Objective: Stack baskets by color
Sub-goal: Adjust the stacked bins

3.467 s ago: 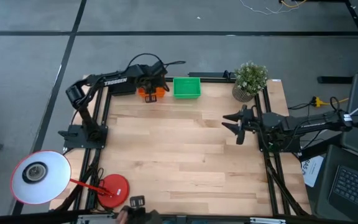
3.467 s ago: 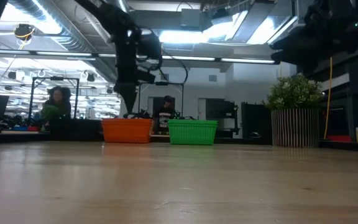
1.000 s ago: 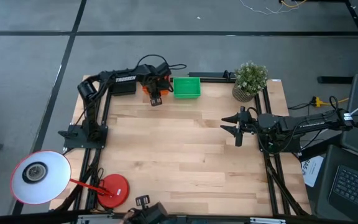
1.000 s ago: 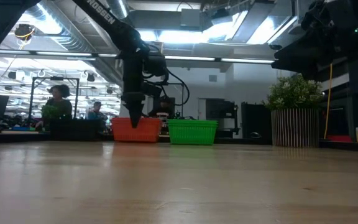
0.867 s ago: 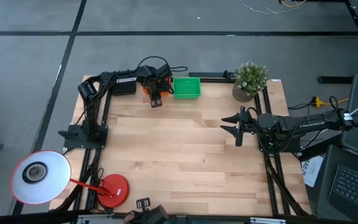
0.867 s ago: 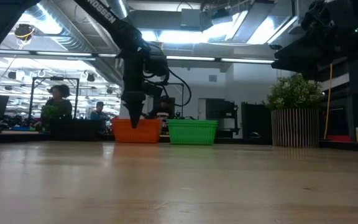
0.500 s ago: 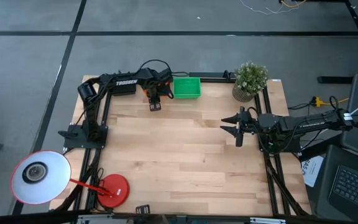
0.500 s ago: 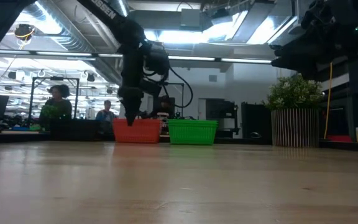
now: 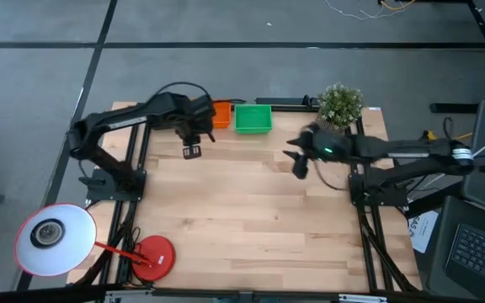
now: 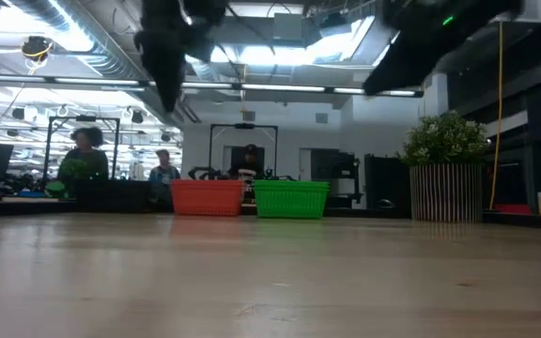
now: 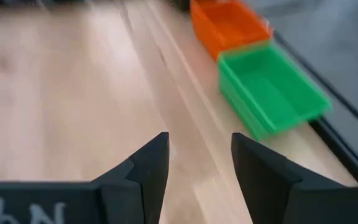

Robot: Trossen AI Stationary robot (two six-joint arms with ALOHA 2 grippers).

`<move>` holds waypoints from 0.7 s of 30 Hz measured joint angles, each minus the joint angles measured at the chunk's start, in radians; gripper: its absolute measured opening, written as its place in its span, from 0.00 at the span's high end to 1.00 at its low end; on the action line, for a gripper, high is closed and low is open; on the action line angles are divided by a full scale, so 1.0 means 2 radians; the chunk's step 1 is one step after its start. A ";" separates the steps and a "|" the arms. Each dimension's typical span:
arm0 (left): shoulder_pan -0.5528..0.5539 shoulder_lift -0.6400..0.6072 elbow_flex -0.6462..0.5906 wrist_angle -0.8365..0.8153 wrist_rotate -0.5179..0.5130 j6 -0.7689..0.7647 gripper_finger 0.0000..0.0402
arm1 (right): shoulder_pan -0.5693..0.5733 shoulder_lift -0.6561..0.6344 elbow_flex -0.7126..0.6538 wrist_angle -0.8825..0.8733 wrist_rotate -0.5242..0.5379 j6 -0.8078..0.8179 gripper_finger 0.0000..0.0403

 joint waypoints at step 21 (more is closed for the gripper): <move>0.001 -0.062 -0.036 -0.001 0.000 0.021 0.89 | -0.164 0.461 0.321 -0.101 -0.224 -0.207 0.57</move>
